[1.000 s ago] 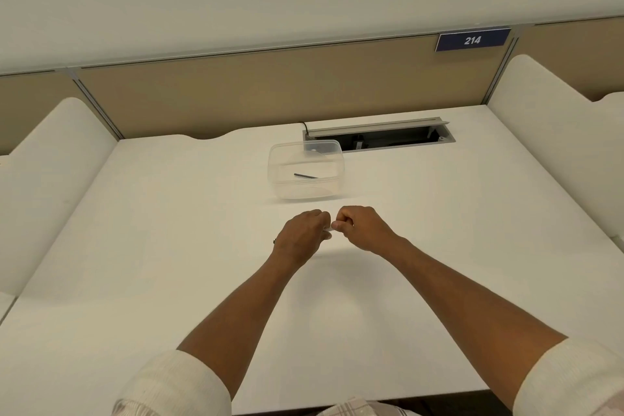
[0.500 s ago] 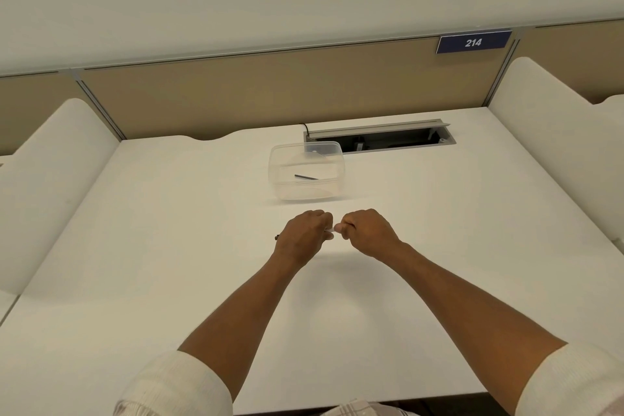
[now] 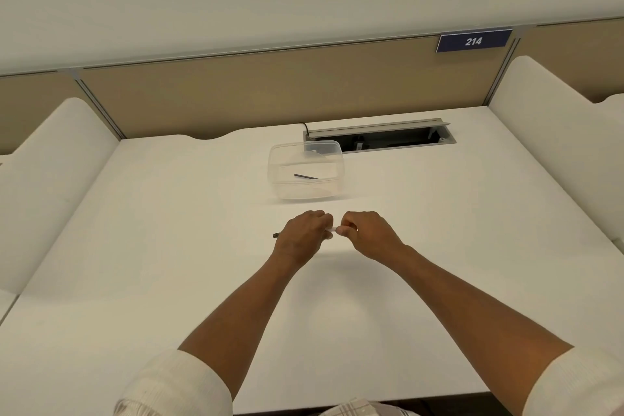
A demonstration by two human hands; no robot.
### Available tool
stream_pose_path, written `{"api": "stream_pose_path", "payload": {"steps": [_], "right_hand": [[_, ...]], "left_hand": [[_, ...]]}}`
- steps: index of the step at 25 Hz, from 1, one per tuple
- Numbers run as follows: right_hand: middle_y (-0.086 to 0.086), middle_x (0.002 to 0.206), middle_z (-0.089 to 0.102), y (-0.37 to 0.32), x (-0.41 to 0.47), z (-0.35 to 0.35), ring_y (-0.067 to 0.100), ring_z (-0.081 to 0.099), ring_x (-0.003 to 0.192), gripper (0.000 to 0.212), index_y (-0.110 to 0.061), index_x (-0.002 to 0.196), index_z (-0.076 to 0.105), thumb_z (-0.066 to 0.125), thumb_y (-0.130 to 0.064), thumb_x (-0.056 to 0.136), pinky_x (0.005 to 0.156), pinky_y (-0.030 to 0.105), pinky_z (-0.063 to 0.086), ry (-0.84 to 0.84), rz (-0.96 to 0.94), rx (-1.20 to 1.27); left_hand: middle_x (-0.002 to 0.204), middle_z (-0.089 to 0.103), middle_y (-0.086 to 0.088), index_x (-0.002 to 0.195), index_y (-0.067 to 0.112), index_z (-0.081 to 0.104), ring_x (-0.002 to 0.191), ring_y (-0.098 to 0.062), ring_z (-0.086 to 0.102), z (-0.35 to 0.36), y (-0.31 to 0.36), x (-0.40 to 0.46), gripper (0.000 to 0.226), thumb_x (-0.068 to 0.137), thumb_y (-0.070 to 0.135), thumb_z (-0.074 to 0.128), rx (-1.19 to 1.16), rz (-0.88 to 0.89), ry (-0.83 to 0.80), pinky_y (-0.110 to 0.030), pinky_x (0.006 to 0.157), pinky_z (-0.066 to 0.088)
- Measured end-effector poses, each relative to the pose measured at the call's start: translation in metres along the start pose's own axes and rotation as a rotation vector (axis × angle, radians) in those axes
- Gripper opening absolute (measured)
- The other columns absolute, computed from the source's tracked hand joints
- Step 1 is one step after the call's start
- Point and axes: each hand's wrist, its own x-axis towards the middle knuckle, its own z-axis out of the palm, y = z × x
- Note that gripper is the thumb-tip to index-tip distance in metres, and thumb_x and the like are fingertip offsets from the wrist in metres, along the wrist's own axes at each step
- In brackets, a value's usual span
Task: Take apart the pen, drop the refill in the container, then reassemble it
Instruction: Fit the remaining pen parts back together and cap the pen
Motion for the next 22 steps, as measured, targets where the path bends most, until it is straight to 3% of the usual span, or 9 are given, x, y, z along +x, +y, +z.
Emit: {"api": "stream_pose_path", "payload": {"steps": [3, 6, 11, 14, 20, 22], "right_hand": [[-0.004, 0.071, 0.061, 0.001, -0.002, -0.003, 0.02, 0.055, 0.07, 0.025, -0.019, 0.077, 0.06, 0.056, -0.037, 0.093, 0.059, 0.034, 0.039, 0.012, -0.085, -0.146], [0.001, 0.071, 0.063, 0.002, -0.002, -0.001, 0.023, 0.055, 0.069, 0.029, -0.015, 0.076, 0.061, 0.052, -0.034, 0.097, 0.057, 0.031, 0.036, 0.059, -0.076, -0.155], [-0.002, 0.067, 0.065, 0.003, 0.001, 0.003, 0.02, 0.058, 0.065, 0.036, -0.009, 0.07, 0.063, 0.049, -0.031, 0.096, 0.064, 0.037, 0.049, 0.015, 0.009, 0.018], [-0.008, 0.056, 0.053, -0.005, -0.001, -0.002, 0.011, 0.047, 0.054, 0.041, -0.01, 0.063, 0.061, 0.049, -0.026, 0.098, 0.054, 0.026, 0.037, -0.027, 0.103, 0.187], [0.0, 0.056, 0.041, -0.012, -0.005, 0.003, 0.014, 0.033, 0.046, 0.038, -0.013, 0.069, 0.054, 0.043, -0.031, 0.101, 0.045, 0.022, 0.025, -0.166, 0.404, 0.683], [0.003, 0.06, 0.049, -0.011, -0.004, 0.003, 0.016, 0.041, 0.049, 0.038, -0.01, 0.073, 0.06, 0.045, -0.031, 0.101, 0.044, 0.023, 0.031, -0.175, 0.335, 0.602]], "left_hand": [[0.083, 0.061, -0.005, 0.09, 0.011, 0.059, 0.075, -0.026, 0.054, 0.001, 0.001, 0.001, 0.008, 0.093, 0.018, 0.06, -0.001, 0.01, 0.0, -0.035, 0.056, 0.037], [0.084, 0.062, -0.005, 0.09, 0.011, 0.059, 0.075, -0.026, 0.055, 0.002, 0.003, 0.001, 0.008, 0.092, 0.018, 0.061, -0.019, 0.008, 0.001, -0.038, 0.058, 0.044], [0.082, 0.06, -0.005, 0.087, 0.011, 0.054, 0.073, -0.026, 0.053, -0.001, 0.005, 0.003, 0.013, 0.089, 0.018, 0.066, 0.002, 0.02, 0.014, -0.037, 0.057, 0.042], [0.078, 0.058, -0.004, 0.084, 0.011, 0.053, 0.071, -0.026, 0.052, -0.003, 0.004, 0.004, 0.017, 0.085, 0.015, 0.07, 0.032, 0.045, 0.033, -0.036, 0.054, 0.039], [0.071, 0.057, -0.004, 0.078, 0.011, 0.052, 0.064, -0.026, 0.052, -0.004, 0.002, 0.006, 0.025, 0.077, 0.009, 0.077, 0.094, 0.113, 0.056, -0.032, 0.047, 0.035], [0.074, 0.058, -0.004, 0.079, 0.011, 0.053, 0.068, -0.025, 0.052, -0.002, 0.0, 0.005, 0.02, 0.081, 0.011, 0.073, 0.093, 0.092, 0.039, -0.034, 0.049, 0.037]]}}
